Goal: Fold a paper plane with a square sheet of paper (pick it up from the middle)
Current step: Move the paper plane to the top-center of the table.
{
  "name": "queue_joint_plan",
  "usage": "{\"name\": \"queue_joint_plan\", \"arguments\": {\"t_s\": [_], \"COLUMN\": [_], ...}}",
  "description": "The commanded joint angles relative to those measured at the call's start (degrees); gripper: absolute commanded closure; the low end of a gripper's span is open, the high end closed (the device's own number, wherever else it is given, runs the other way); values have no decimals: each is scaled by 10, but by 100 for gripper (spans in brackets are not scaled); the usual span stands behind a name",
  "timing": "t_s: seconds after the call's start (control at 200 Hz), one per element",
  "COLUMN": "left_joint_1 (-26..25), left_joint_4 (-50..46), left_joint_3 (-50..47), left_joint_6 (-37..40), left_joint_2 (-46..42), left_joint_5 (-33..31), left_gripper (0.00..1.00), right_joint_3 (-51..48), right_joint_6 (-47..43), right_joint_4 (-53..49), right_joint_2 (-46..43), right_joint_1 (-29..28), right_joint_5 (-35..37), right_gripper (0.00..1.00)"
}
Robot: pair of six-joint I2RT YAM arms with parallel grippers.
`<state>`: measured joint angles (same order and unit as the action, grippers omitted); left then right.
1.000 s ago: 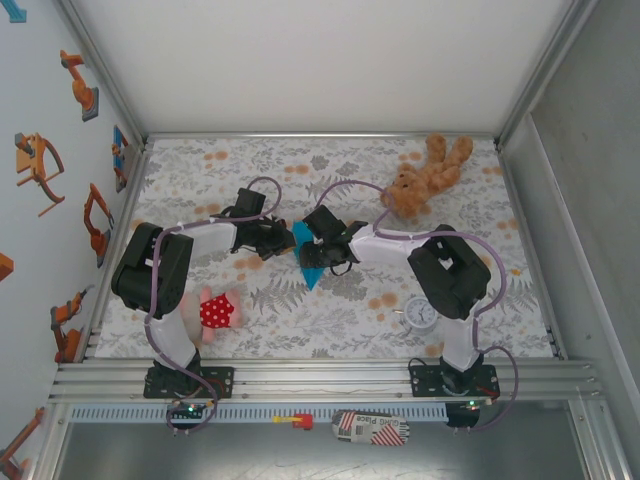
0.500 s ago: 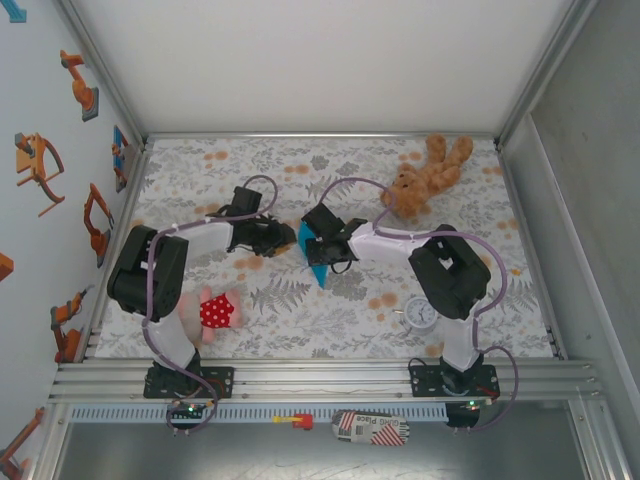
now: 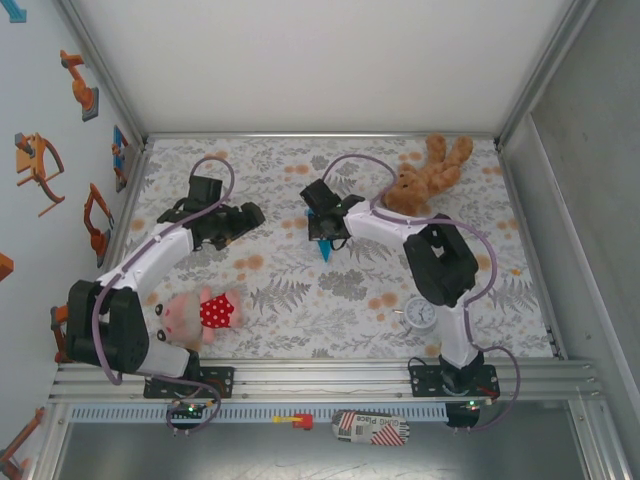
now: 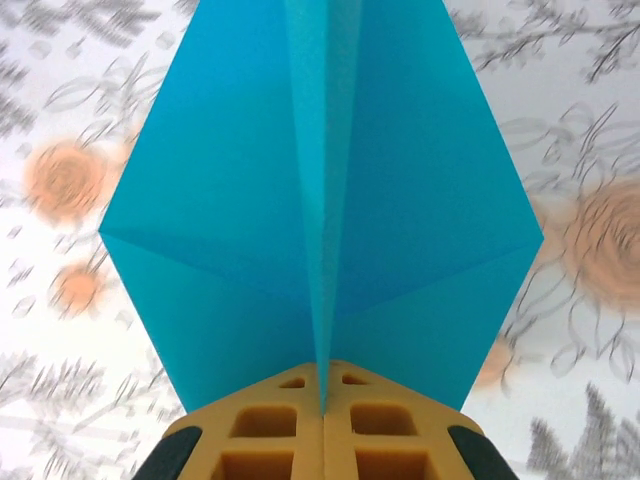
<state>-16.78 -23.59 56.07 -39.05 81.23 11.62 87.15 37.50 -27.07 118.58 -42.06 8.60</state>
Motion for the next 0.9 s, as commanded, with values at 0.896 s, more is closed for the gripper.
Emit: {"name": "queue_joint_plan", "arguments": {"t_s": [0.896], "left_joint_1": [5], "left_joint_4": [-33], "left_joint_3": [-19], "left_joint_6": [23], "left_joint_2": [10], "left_joint_5": [-13], "left_gripper": [7], "right_joint_3": [81], "right_joint_6": [-18], "right_joint_4": [-60], "right_joint_2": [105], "right_joint_1": [29], "right_joint_5": [52], "right_gripper": [79]}}
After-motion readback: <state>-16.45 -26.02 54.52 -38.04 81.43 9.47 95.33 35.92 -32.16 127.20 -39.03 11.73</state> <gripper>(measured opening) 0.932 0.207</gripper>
